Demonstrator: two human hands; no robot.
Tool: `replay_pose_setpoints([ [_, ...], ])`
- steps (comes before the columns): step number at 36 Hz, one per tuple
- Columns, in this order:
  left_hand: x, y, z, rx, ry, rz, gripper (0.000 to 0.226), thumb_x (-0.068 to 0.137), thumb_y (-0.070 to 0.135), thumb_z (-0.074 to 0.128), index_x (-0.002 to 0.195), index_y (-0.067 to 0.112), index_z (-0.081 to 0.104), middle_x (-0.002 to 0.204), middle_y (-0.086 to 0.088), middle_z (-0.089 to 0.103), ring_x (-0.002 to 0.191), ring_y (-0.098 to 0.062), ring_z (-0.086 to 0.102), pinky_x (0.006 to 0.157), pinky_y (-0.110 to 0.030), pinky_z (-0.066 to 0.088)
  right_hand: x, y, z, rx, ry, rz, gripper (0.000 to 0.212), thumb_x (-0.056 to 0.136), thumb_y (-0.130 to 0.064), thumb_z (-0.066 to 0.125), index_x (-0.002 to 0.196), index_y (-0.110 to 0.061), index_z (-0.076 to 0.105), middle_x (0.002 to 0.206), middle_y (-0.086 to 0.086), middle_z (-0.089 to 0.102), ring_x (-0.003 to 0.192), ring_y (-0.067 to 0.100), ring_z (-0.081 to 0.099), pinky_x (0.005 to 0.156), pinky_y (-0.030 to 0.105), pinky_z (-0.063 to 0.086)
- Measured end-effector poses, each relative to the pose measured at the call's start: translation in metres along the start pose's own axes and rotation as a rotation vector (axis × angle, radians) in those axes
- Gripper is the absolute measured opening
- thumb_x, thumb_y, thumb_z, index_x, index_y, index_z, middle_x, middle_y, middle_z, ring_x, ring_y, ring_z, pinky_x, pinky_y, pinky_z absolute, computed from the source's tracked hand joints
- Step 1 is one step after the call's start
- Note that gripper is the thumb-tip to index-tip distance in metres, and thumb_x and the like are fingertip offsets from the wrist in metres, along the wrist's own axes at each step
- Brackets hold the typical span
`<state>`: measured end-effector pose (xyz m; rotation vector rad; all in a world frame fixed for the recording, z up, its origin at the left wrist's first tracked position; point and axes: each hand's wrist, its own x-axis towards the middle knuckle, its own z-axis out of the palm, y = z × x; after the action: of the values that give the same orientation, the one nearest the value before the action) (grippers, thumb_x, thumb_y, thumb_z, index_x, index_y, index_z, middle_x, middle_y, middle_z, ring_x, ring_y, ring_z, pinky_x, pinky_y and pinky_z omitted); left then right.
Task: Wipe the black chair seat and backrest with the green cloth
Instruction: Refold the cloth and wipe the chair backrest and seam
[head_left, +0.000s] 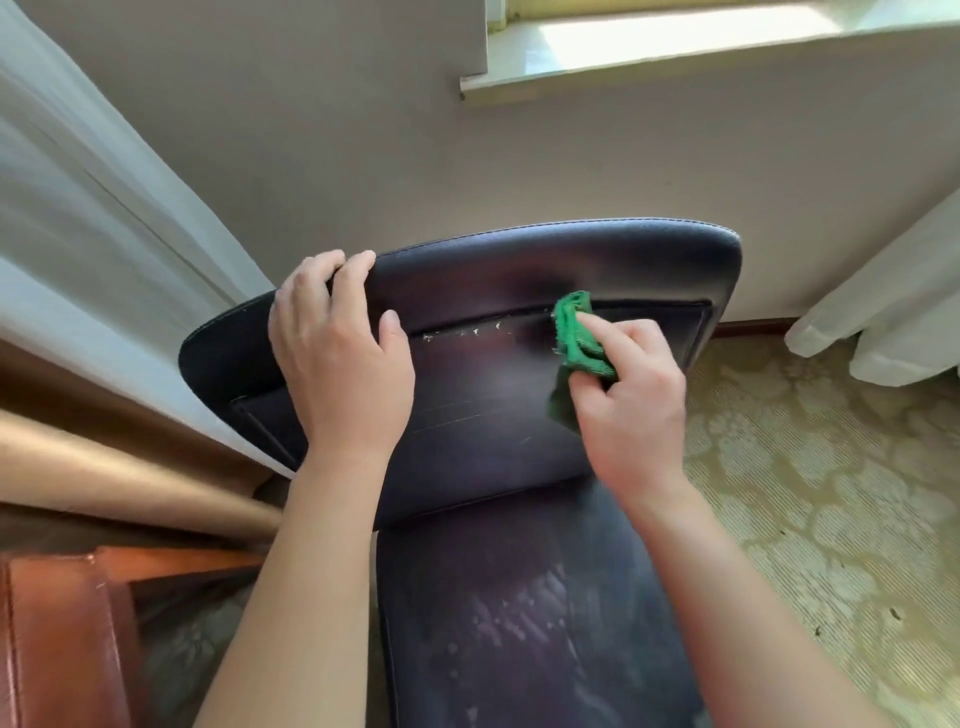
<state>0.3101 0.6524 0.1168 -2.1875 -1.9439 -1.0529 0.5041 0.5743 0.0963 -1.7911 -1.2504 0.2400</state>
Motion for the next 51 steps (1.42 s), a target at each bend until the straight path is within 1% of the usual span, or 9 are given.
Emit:
replay_pose_setpoints([
  [2,-0.001,-0.011,-0.008,0.046,0.013,-0.091,0.048,0.087,0.021,0.063,0.135,0.019,0.058,0.138,-0.013,0.050,0.129,-0.037,0.047,0.111,-0.057,0.032,0.004,0.007,-0.009,-0.037,0.063,0.026,0.045,0.076,-0.010,0.058,0.119,-0.016,0.069,0.099,0.003,0.057,0.088,0.014,0.056,0.082,0.021,0.042],
  [5,-0.004,-0.024,-0.016,0.120,-0.044,-0.222,0.050,0.091,0.029,0.064,0.139,0.031,0.051,0.148,-0.011,0.040,0.143,-0.037,0.032,0.109,-0.071,0.024,0.013,0.013,-0.011,-0.181,0.038,0.094,0.045,0.079,-0.011,0.061,0.122,-0.021,0.067,0.103,0.006,0.056,0.090,0.024,0.057,0.082,0.032,0.044],
  [8,-0.005,-0.033,-0.018,0.077,-0.087,-0.199,0.052,0.092,0.026,0.064,0.141,0.032,0.050,0.147,-0.012,0.040,0.147,-0.037,0.025,0.107,-0.075,0.024,0.016,0.012,-0.005,-0.275,-0.017,0.138,0.046,0.082,-0.015,0.058,0.127,-0.025,0.063,0.110,0.006,0.054,0.092,0.031,0.057,0.081,0.038,0.045],
  [14,0.001,-0.040,-0.015,-0.001,-0.073,-0.177,0.047,0.089,0.021,0.065,0.134,0.029,0.051,0.134,-0.014,0.044,0.136,-0.038,0.035,0.102,-0.075,0.033,0.021,0.006,0.000,-0.321,-0.043,0.123,0.042,0.084,-0.016,0.056,0.124,-0.024,0.063,0.111,0.005,0.055,0.092,0.035,0.057,0.079,0.040,0.046],
  [25,0.001,-0.044,-0.016,-0.049,-0.007,-0.216,0.044,0.085,0.019,0.066,0.128,0.026,0.059,0.127,-0.014,0.050,0.128,-0.040,0.041,0.099,-0.078,0.032,0.029,-0.007,0.019,-0.204,-0.079,0.079,0.025,0.082,-0.015,0.054,0.101,-0.016,0.070,0.090,0.004,0.054,0.081,0.028,0.053,0.074,0.044,0.049],
  [36,0.001,-0.045,-0.021,-0.040,-0.030,-0.249,0.045,0.086,0.018,0.066,0.129,0.027,0.059,0.129,-0.012,0.048,0.131,-0.038,0.039,0.101,-0.079,0.027,0.020,-0.035,0.047,-0.147,-0.198,-0.045,0.017,0.081,-0.016,0.053,0.087,-0.015,0.068,0.084,0.000,0.053,0.072,0.028,0.054,0.067,0.043,0.050],
  [42,-0.005,-0.039,-0.022,-0.017,-0.025,-0.272,0.045,0.087,0.017,0.069,0.129,0.028,0.059,0.130,-0.011,0.047,0.132,-0.035,0.039,0.101,-0.084,0.019,0.006,-0.039,0.042,-0.021,-0.287,-0.114,0.033,0.077,-0.018,0.052,0.102,-0.026,0.073,0.087,-0.006,0.058,0.079,0.022,0.059,0.071,0.042,0.052],
  [46,-0.003,-0.041,-0.020,-0.025,-0.023,-0.244,0.046,0.087,0.018,0.070,0.130,0.028,0.057,0.128,-0.012,0.048,0.130,-0.036,0.041,0.102,-0.079,0.027,-0.011,-0.031,0.034,0.006,-0.134,-0.108,0.034,0.076,-0.017,0.054,0.104,-0.022,0.073,0.087,-0.004,0.058,0.078,0.019,0.058,0.069,0.041,0.050],
  [51,-0.004,-0.041,-0.017,-0.015,-0.005,-0.221,0.046,0.087,0.019,0.070,0.130,0.027,0.055,0.128,-0.013,0.048,0.128,-0.038,0.042,0.101,-0.075,0.034,-0.002,-0.010,0.019,-0.065,0.027,0.027,0.039,0.076,-0.016,0.054,0.111,-0.022,0.072,0.095,-0.003,0.060,0.084,0.018,0.058,0.074,0.037,0.049],
])
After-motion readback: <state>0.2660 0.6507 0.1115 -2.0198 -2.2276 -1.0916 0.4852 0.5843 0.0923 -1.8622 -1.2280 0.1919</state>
